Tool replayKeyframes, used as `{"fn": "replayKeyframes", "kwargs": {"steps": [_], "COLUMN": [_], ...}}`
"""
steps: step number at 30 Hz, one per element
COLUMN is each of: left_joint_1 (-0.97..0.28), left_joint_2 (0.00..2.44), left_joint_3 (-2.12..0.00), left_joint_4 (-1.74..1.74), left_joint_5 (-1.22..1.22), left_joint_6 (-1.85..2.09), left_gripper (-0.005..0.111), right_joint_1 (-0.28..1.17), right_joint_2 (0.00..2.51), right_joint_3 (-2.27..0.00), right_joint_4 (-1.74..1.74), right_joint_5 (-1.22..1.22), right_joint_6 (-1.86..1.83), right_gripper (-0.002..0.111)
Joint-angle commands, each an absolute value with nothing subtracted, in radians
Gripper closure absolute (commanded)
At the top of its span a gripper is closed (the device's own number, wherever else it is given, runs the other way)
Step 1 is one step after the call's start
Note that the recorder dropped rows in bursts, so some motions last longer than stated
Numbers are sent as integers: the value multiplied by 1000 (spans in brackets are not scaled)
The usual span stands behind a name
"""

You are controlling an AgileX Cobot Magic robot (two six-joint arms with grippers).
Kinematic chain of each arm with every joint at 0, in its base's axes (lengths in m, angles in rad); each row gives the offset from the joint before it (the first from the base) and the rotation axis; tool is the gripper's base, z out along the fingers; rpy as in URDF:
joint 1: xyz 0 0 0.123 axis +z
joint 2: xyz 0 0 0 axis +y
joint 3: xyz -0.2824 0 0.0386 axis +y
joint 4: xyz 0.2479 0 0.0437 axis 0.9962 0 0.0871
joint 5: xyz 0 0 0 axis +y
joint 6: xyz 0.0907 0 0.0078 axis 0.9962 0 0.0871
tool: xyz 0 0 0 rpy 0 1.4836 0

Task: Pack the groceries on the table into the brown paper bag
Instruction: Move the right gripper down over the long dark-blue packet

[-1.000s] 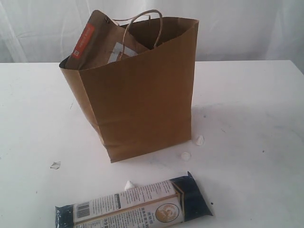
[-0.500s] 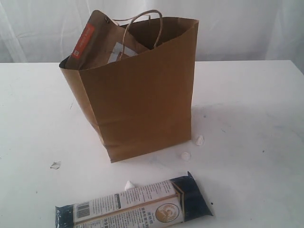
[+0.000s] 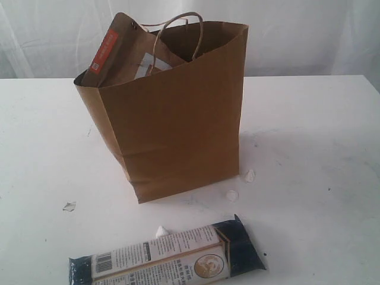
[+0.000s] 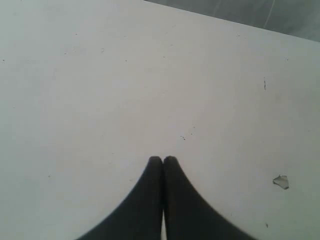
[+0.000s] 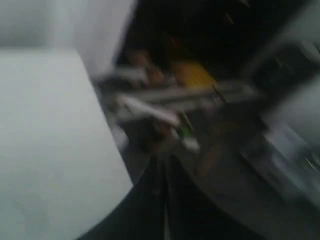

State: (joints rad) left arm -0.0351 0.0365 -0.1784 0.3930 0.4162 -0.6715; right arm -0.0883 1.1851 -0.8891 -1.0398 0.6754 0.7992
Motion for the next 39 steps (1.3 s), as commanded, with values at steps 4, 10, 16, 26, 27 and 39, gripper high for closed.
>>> {"fn": "replayKeyframes", "kwargs": {"steps": [4,10,16,26,27,39], "left_joint_1": [-42,-42,-42,-42,-42,-42], "left_joint_2": [29,29,29,29,29,29], "left_joint_3": [-173,-173,-173,-173,-173,-162], "left_joint_4": [398,398,398,401,402,389], "left_joint_5": [412,412,412,415,415,425], "left_joint_6": [-677,-677,-677,-677,-677,-681], "left_gripper": [107,107,107,107,107,107], "right_joint_1": [-81,-13,147,609,652,863], "right_joint_2": [1349,1279,1266,1401,1424,1505], "right_joint_3": [-884,-886,-886,-968,-978,-991], "right_joint_4": [-586,141,472,467,467,444], "right_joint_5": [1007,1012,1052,1027,1004,825], "right_joint_6": [321,-414,-686,-817,-853,-1322], "right_gripper": [108,108,108,108,108,68]}}
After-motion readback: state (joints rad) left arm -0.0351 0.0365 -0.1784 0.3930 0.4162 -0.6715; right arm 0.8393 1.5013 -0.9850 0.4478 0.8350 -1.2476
